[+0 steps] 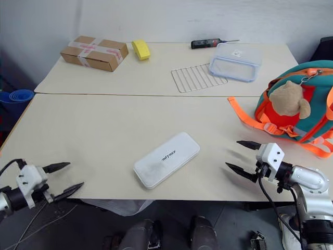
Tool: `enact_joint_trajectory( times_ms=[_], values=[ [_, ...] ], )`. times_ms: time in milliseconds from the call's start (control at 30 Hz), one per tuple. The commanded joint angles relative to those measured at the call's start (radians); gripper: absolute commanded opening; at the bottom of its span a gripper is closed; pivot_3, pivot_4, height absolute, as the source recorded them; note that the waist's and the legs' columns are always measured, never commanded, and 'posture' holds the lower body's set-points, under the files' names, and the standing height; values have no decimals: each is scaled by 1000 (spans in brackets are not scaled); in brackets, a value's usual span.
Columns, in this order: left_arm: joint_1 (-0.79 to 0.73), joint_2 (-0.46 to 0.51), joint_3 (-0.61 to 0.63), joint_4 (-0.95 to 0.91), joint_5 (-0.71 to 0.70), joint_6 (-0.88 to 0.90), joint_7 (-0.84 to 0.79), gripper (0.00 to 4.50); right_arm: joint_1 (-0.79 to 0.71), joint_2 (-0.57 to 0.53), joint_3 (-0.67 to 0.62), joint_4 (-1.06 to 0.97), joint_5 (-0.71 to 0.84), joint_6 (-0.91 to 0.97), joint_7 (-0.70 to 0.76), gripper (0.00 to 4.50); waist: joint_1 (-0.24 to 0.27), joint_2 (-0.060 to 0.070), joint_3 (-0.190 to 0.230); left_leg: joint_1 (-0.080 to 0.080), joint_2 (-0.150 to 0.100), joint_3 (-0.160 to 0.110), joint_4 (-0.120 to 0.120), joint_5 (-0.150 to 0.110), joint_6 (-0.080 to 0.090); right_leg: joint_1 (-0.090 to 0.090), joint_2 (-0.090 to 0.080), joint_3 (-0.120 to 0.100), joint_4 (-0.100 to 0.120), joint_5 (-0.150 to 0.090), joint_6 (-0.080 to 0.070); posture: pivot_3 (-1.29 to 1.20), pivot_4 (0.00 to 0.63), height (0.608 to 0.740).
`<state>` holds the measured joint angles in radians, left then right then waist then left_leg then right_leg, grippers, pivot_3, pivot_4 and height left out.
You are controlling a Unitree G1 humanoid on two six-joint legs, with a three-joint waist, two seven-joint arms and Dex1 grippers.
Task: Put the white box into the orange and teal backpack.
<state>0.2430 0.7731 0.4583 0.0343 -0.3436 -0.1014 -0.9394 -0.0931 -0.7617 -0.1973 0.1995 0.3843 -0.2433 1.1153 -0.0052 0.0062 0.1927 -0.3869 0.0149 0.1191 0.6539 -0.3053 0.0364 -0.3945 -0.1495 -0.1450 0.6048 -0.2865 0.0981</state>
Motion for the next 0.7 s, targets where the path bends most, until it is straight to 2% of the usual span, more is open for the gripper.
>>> enact_joint_trajectory(
  times_ms=[33, 133, 333, 400, 433, 467, 567, 700],
  values=[
    [-7, 16, 14, -54, -15, 40, 15, 4457, 22, -21, -31, -41, 20, 10, 14, 4500, 2, 0, 0, 0, 0, 0, 0, 0, 0, 0, 0, 0, 0, 0, 0, 0, 150, 740],
    [-28, -1, 9, -98, -69, 96, 10, 4457, 41, -35, -29, -62, 16, 17, 41, 4500, 4, 0, 0, 0, 0, 0, 0, 1, 5, 0, 0, 0, 0, 0, 0, 0, 150, 740],
    [-78, 27, -21, -149, -114, 205, -24, 4457, -8, -32, -19, -57, 14, 47, 49, 4500, 3, 0, 0, 0, 0, 1, 2, 1, 5, 1, 0, 0, 1, 0, 0, 0, 150, 740],
    [-85, 41, -39, -176, -115, 241, -38, 4500, -41, -23, -9, -59, 22, 80, 48, 4124, 0, 0, 0, 0, 0, 1, 3, -1, 2, 0, 1, 1, 2, 0, 0, 0, 150, 740],
    [-81, 56, -51, -201, -122, 276, -49, 4073, -67, -17, 0, -66, 26, 117, 36, 3932, -1, 0, 0, 0, 0, 1, 2, -1, 1, 0, 1, 1, 2, 0, 0, 0, 150, 740],
    [-77, 64, -66, -228, -125, 294, -59, 3857, -86, -16, 11, -72, 24, 144, 34, 3640, -2, 0, 0, 0, 0, 1, 3, 0, 2, 0, 1, 1, 2, 0, 0, 0, 150, 740],
    [-88, 66, -119, -301, -131, 358, -51, 2945, -144, -7, 60, -59, -21, 175, 30, 2596, 0, 0, 0, 0, 0, 2, 2, 1, 5, 0, 1, 2, 2, 0, 0, 0, 150, 740],
    [-111, 61, -289, -411, -76, 406, -54, 1663, -275, 56, 166, 70, -149, 102, -11, 1180, 0, 0, 0, 0, 0, 3, 4, 1, 5, 0, 1, 3, 2, 0, 0, 0, 150, 740]
  ],
)
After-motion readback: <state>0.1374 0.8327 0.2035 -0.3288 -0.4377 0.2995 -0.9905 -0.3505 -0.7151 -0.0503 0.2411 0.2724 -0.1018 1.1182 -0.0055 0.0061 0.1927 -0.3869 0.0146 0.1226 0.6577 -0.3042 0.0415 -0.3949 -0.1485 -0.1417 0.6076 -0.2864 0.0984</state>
